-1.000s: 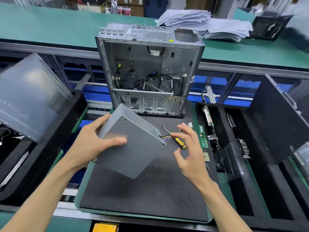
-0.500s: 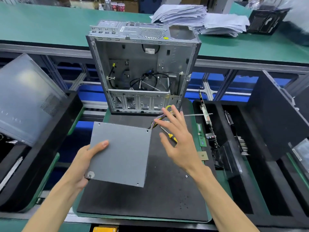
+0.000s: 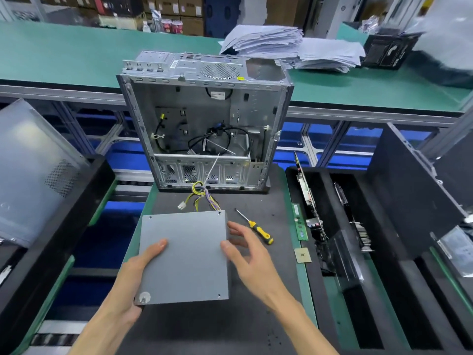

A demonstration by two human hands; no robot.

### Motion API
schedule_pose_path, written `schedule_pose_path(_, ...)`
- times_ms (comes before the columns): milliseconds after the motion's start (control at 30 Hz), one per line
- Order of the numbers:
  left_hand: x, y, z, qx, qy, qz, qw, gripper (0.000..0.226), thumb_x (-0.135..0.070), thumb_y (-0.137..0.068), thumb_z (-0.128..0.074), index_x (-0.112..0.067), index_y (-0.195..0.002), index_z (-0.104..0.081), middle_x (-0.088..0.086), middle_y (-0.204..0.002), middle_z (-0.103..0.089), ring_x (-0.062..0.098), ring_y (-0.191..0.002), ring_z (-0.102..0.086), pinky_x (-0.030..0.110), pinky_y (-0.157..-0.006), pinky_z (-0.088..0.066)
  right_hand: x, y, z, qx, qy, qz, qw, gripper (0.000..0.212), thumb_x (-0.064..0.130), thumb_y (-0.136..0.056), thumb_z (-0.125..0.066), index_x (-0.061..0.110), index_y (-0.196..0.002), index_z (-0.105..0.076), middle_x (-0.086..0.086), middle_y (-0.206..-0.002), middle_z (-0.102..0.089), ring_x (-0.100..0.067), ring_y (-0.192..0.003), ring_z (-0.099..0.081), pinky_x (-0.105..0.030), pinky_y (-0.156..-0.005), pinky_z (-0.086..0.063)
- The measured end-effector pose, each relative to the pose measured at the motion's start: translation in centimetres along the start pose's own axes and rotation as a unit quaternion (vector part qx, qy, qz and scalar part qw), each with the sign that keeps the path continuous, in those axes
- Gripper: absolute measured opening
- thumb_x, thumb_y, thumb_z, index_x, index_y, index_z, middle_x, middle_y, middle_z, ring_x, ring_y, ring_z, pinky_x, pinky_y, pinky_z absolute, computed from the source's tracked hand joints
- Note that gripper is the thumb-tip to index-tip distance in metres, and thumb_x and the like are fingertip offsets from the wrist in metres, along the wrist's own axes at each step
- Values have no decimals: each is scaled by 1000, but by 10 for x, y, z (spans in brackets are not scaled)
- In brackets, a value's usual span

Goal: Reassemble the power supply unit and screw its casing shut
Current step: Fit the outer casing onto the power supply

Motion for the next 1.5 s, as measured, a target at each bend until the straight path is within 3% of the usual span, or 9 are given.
schedule_pose_path(333,-2,-7,-7,-15,-35,-3,999,62,-59,-48,-90,-23,-98,-81,11,-107,-78,32,-93,-76,42,-81,-57,-14,-4,-2,11,-24,-46,999,53,40,-93,-72,36,-140,-49,16,-136,-60,-3,-119,-63,-24,-95,-53)
schedule_pose_path(533,-1,-11,-8,-39,-29,7,999,60,-54,-56,-84,-15,-101,-80,12,-107,-78,32,-93,-76,45,-87,-57,-14,-10,-5,-3,-28,-50,998,66,59,-82,-68,39,-142,-49,18,-134,-61,1,-117,-62,-24,-95,-53)
schedule_pose_path(633,0,-11,-9,-43,-31,27,998,54,-54,-56,-86,-18,-96,-82,12,-107,-78,34,-98,-75,53,-101,-52,-19,-16,-8,2,-41,-85,996,51,53,-92,-69,43,-138,-48,9,-130,-66,-5,-114,-66,-33,-100,-54)
schedule_pose_path(700,2,-13,-11,-36,-50,40,997,57,-54,-55,-89,-17,-97,-82,12,-106,-78,34,-98,-75,53,-103,-51,-22,-19,-10,-1,-52,-117,992,42,53,-94,-68,48,-128,-46,3,-120,-70,-6,-102,-71,-30,-90,-58)
schedule_pose_path(800,8,-17,-15,-32,-84,56,994,73,-60,-50,-90,-12,-104,-80,10,-105,-78,32,-96,-76,50,-101,-53,-27,-19,-11,-33,-64,-143,987,36,52,-93,-68,50,-115,-40,3,-107,-69,-3,-83,-72,-16,-64,-53)
schedule_pose_path(1067,28,-38,-18,-5,-117,93,989,58,-69,-54,-86,-29,-96,-82,5,-103,-79,25,-92,-77,38,-85,-56,-55,-19,-9,-64,-38,-185,980,31,55,-94,-64,47,-115,-42,5,-108,-69,-10,-94,-72,-32,-84,-60)
schedule_pose_path(1300,40,-48,-19,-54,-189,88,977,69,-77,-65,-76,-21,-105,-76,-5,-108,-76,10,-86,-76,27,-75,-54,-70,-15,-14,-75,-5,-229,970,30,55,-102,-48,36,-124,-42,13,-111,-65,1,-95,-63,-12,-55,-46)
schedule_pose_path(1400,43,-50,-14,-33,-231,93,968,69,-77,-70,-72,-17,-104,-78,-5,-104,-78,11,-90,-76,29,-84,-54,-75,-14,-16,-63,-1,-237,969,34,52,-105,-44,31,-131,-40,10,-118,-63,-3,-102,-62,-16,-66,-49)
schedule_pose_path(1500,42,-49,-9,-29,-262,95,960,62,-72,-77,-68,-14,-98,-80,-8,-96,-80,12,-94,-75,29,-88,-52,-79,-15,-19,-53,4,-231,971,41,50,-106,-43,27,-140,-38,0,-132,-58,-19,-122,-56,-36,-101,-50)
Point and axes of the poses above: each hand's wrist, its own y-axis away from the middle knuckle, its own z-axis out of the back of the hand, x = y × z, the point moved 3 cm from there along -y, towards the middle knuckle
